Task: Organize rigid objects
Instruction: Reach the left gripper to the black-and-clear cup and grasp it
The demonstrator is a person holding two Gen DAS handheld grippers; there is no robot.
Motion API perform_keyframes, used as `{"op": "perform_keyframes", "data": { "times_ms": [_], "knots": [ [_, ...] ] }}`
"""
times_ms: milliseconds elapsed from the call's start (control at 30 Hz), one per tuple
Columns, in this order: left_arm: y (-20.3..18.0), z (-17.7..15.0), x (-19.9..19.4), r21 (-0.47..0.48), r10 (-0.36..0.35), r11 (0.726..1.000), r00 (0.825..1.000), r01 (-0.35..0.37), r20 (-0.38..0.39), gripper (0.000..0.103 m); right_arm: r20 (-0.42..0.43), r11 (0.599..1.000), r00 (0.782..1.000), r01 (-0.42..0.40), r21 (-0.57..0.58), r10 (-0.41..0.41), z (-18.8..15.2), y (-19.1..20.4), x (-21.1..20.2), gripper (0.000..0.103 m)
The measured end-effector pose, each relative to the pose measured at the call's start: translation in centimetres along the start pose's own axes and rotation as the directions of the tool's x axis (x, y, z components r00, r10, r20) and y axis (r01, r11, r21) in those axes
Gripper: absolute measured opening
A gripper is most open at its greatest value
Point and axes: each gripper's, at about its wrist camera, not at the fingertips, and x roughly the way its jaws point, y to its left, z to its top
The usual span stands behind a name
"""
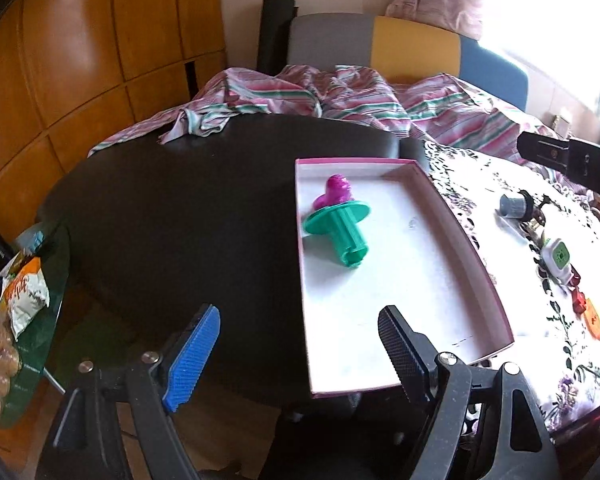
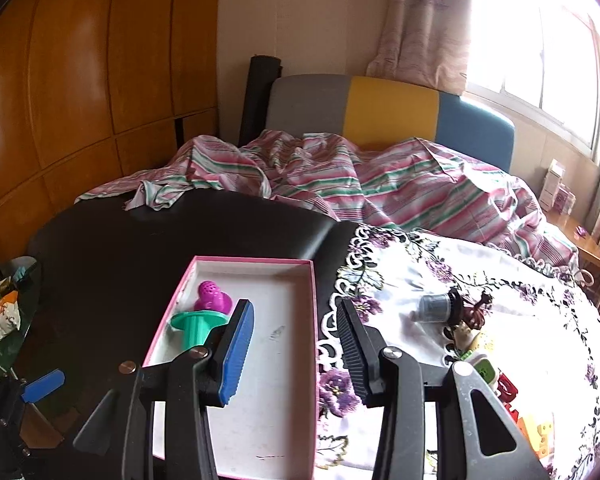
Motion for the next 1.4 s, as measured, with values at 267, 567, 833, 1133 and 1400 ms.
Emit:
{"op": "perform_keyframes", "data": {
  "times_ms": [267, 567, 833, 1133, 1400],
  "knots": [
    [-3.3, 1.6, -0.2, 0.080, -0.059, 0.995, 0.998, 0.057, 0.019, 0.082, -0.058, 0.999, 0.998, 0.039, 0.031, -0.037, -1.1, -4.1, 1.3, 0.043],
    [-8.8, 4.8, 0.2, 0.163, -0.182, 0.971, 0.983, 0.176, 0.023, 0.082, -0.226, 0.972, 0.962, 0.191, 0.140, -0.156, -3.4, -16.6, 4.5, 0.043],
    [-15.7, 8.3, 2.5, 0.256, -0.283, 0.925, 0.959, 0.282, -0.035, 0.082, -0.314, 0.862, 0.919, 0.350, 0.367, -0.239, -7.4, -28.2, 5.2, 0.043],
    [-24.9, 11.0, 7.9, 0.456, -0.302, 0.835, 0.949, 0.309, -0.090, 0.082, -0.314, 0.825, 0.939, 0.285, 0.488, -0.138, -7.7, -29.8, 4.7, 0.043],
    [-30.8, 12.2, 13.9, 0.607, -0.304, 0.714, 0.935, 0.349, -0.181, 0.086, -0.301, 0.811, 0.947, 0.261, 0.524, -0.111, -7.7, -30.3, 4.9, 0.043]
  ]
}}
